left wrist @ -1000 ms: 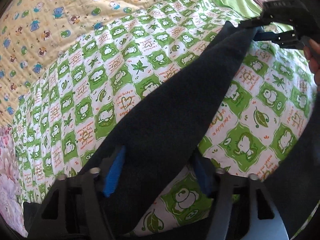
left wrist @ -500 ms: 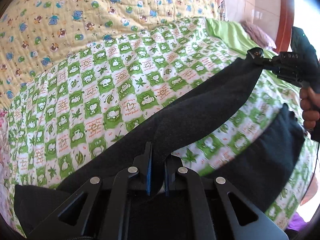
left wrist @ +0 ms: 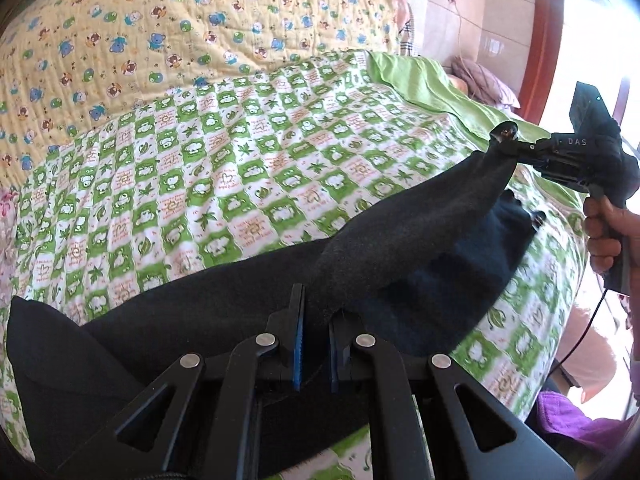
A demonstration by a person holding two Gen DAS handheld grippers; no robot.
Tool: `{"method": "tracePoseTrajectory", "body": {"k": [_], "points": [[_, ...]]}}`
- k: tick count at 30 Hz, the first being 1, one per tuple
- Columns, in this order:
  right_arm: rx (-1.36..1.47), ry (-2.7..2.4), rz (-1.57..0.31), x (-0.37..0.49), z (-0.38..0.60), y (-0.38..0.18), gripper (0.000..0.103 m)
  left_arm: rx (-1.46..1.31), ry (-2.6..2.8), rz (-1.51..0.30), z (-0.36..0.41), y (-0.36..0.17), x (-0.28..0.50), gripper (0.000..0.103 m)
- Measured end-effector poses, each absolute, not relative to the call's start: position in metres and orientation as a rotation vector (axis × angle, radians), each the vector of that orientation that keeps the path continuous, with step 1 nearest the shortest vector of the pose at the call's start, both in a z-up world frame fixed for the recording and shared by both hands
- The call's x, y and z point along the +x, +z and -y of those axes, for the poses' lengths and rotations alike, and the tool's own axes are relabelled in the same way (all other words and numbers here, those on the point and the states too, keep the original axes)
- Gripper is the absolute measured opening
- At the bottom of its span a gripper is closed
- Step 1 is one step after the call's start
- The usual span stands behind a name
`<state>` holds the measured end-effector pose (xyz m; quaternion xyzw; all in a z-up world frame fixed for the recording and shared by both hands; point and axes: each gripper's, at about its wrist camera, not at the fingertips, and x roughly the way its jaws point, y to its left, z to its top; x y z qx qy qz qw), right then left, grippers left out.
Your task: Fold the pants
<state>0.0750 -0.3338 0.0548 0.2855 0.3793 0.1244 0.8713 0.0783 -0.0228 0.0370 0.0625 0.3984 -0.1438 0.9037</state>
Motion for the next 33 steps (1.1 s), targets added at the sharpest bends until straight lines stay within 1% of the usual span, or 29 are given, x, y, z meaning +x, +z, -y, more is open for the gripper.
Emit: {"method": "tracePoseTrajectory", "body": {"k": [8, 17, 20, 24, 25, 26, 29, 30, 31, 33], "points": [[0.63, 0.218, -0.824, 0.033, 0.342, 0.035, 0.007, 0.133, -0.312, -0.851, 0.027, 0.02, 0.056, 0.008], [0.607, 0.152, -0.852, 0.016, 0.346, 0.021, 0.006, 0.131, -0.325, -0.865, 0.035, 0.009, 0.05, 0.008], [0.559, 0.105, -0.875, 0.016, 0.347, 0.015, 0.006, 0.148, -0.336, -0.894, 0.04, -0.005, 0.053, 0.009], [0.554, 0.068, -0.925, 0.017, 0.349, -0.002, 0.008, 0.162, -0.336, -0.942, 0.042, -0.024, 0.055, 0.013], [0.556, 0.067, -0.923, 0.016, 0.349, -0.002, 0.009, 0.161, -0.338, -0.944, 0.041, -0.026, 0.053, 0.018], [0.547, 0.063, -0.921, 0.015, 0.349, 0.0, 0.009, 0.156, -0.342, -0.945, 0.04, -0.026, 0.052, 0.019], [0.513, 0.036, -0.911, 0.011, 0.346, 0.01, 0.019, 0.153, -0.349, -0.946, 0.038, -0.022, 0.049, 0.022], [0.499, 0.021, -0.904, 0.009, 0.346, 0.014, 0.031, 0.148, -0.347, -0.946, 0.036, -0.02, 0.047, 0.022], [0.484, 0.0, -0.892, 0.006, 0.346, 0.019, 0.049, 0.139, -0.345, -0.946, 0.034, -0.019, 0.045, 0.024], [0.465, -0.026, -0.84, -0.001, 0.346, 0.032, 0.063, 0.113, -0.335, -0.946, 0.029, -0.017, 0.041, 0.027]]}}
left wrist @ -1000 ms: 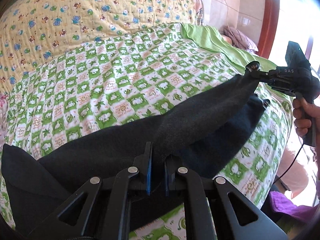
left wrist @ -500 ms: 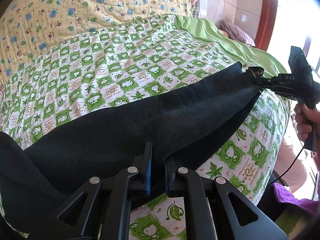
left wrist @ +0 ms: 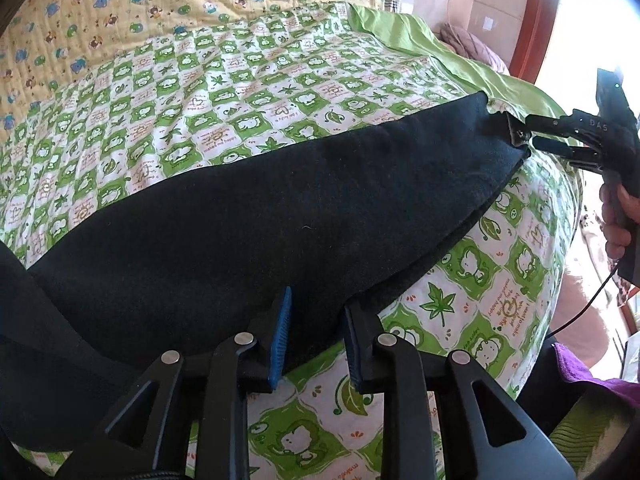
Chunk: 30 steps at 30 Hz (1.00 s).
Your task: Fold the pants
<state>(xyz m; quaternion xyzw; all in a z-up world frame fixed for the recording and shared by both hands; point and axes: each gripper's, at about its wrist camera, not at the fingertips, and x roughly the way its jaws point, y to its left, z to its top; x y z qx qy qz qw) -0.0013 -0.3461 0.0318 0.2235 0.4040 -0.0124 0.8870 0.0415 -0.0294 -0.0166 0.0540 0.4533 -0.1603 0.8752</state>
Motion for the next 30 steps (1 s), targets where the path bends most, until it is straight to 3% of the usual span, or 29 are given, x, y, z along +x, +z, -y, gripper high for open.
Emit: {"method": "tracePoseTrajectory", "body": {"k": [6, 25, 26, 28, 30], "points": [[0.416, 0.02, -0.745, -0.008, 0.329, 0.06, 0.063, -0.008, -0.259, -0.933, 0.005, -0.007, 0.027, 0.039], [0.317, 0.444, -0.861, 0.033, 0.184, 0.04, 0.063, -0.259, 0.102, -0.869, -0.122, 0.027, 0.028, 0.04], [0.31, 0.465, -0.867, 0.034, 0.177, 0.039, 0.063, -0.264, 0.112, -0.868, -0.125, 0.028, 0.029, 0.042], [0.298, 0.503, -0.88, 0.035, 0.163, 0.038, 0.063, -0.268, 0.147, -0.869, -0.133, 0.03, 0.033, 0.056], [0.278, 0.543, -0.893, 0.036, 0.148, 0.035, 0.063, -0.268, 0.191, -0.869, -0.139, 0.032, 0.036, 0.059]]}}
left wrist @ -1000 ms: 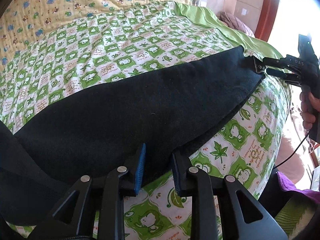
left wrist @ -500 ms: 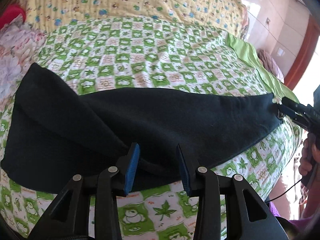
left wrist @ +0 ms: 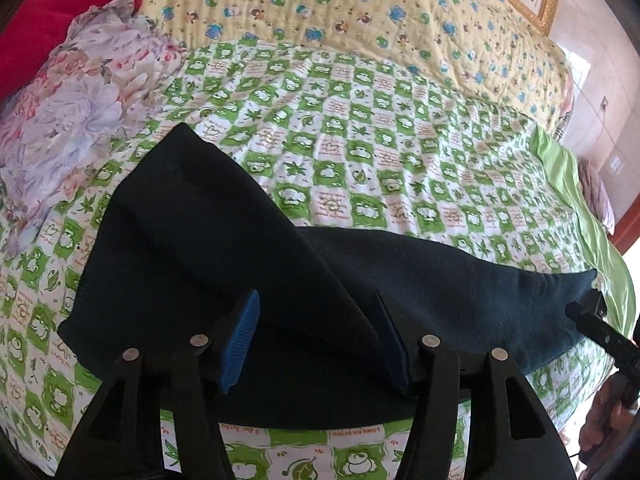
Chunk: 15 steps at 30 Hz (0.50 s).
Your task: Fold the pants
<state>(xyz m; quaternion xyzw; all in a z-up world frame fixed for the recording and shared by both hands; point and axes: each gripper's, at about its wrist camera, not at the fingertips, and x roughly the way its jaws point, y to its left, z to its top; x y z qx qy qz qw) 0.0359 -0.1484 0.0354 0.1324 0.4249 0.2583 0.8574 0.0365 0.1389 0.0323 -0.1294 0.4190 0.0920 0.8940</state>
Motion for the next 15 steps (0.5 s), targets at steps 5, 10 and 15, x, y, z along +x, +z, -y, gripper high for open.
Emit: {"method": "tracePoseTrajectory", "body": {"k": [5, 10, 15], "points": [[0.21, 0.674, -0.944, 0.04, 0.103, 0.024, 0.063, -0.257, 0.274, -0.883, -0.154, 0.041, 0.057, 0.059], [0.123, 0.803, -0.98, 0.04, 0.054, 0.012, 0.063, -0.237, 0.347, -0.929, -0.166, 0.044, 0.089, 0.06], [0.023, 0.908, -0.99, 0.042, 0.01, 0.003, 0.063, -0.2, 0.436, -0.998, -0.176, 0.034, 0.116, 0.06]]}}
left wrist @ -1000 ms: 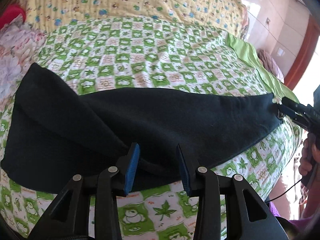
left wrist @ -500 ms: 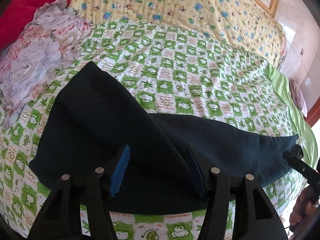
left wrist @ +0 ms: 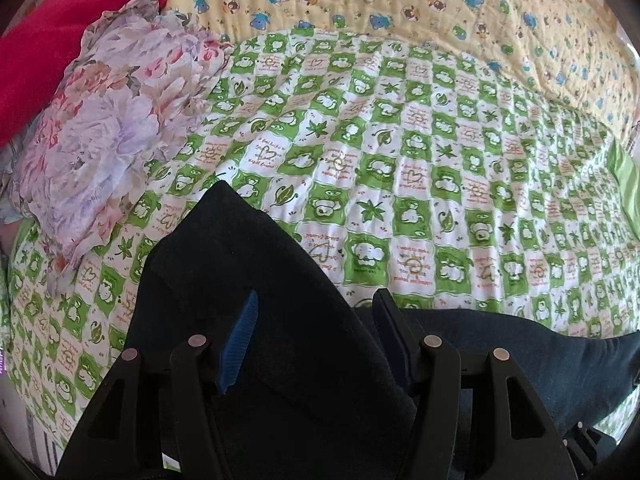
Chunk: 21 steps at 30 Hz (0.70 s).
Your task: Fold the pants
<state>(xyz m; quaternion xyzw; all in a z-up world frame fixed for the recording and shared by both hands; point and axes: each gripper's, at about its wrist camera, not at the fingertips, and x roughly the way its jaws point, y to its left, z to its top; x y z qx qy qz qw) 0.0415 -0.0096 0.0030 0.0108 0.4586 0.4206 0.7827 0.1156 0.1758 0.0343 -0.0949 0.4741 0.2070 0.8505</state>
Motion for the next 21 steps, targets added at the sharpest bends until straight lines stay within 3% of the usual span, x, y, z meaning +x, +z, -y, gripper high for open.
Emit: {"method": "tracePoseTrajectory", "body": {"k": [3, 5, 7, 8, 10, 13, 21], "points": [[-0.037, 0.937, -0.987, 0.046, -0.012, -0.003, 0.063, -0.18, 0.455, -1.023, -0.179, 0.027, 0.122, 0.059], [-0.068, 0.948, -0.984, 0.048, -0.022, -0.007, 0.062, -0.17, 0.458, -1.033, -0.181, 0.022, 0.122, 0.047], [-0.111, 0.953, -0.974, 0.051, -0.031, -0.011, 0.061, -0.18, 0.446, -1.043, -0.184, 0.018, 0.123, 0.016], [-0.131, 0.952, -0.969, 0.052, -0.035, -0.012, 0.058, -0.192, 0.44, -1.042, -0.185, 0.016, 0.122, 0.014], [-0.155, 0.958, -0.959, 0.053, -0.041, -0.014, 0.032, -0.197, 0.439, -1.019, -0.186, 0.016, 0.116, 0.008], [-0.137, 0.974, -0.952, 0.056, -0.039, -0.011, 0.007, -0.234, 0.436, -0.974, -0.188, 0.021, 0.101, 0.005], [-0.186, 1.074, -0.875, 0.034, -0.042, 0.012, 0.007, -0.427, 0.409, -0.798, -0.208, 0.044, 0.023, 0.004]]}}
